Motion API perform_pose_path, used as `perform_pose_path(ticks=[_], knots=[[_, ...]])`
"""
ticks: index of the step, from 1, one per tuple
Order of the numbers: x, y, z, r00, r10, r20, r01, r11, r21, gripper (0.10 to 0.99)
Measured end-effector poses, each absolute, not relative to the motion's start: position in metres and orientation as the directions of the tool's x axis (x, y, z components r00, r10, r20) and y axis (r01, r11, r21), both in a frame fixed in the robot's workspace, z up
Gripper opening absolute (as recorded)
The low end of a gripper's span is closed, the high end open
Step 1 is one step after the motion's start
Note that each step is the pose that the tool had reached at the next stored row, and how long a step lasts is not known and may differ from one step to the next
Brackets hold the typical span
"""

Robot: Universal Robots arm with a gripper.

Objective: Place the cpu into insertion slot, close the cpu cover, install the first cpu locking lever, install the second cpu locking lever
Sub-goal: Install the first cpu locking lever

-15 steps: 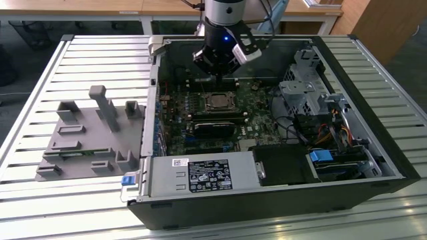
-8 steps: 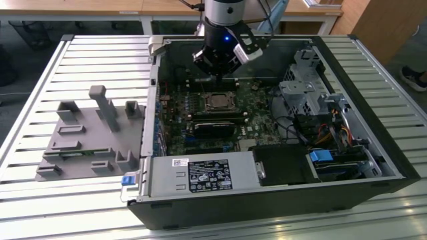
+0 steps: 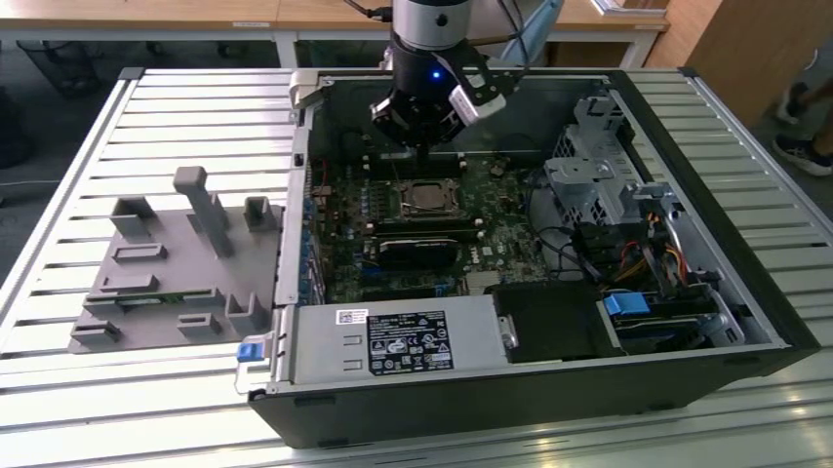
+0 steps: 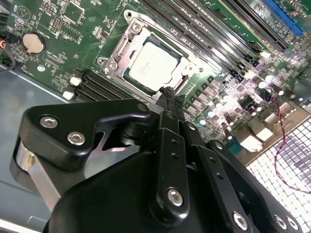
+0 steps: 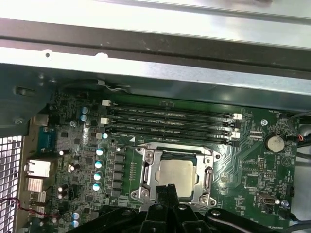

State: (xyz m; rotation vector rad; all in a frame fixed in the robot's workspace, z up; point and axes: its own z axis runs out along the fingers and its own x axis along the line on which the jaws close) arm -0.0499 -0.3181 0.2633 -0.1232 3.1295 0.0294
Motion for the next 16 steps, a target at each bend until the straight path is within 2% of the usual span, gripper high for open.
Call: perform_pose_path(ticks=[16], knots=[[-0.057,-0.3181,0.2633,-0.997,-0.079,-0.014,-0.079,0.997,0.018,0.106]])
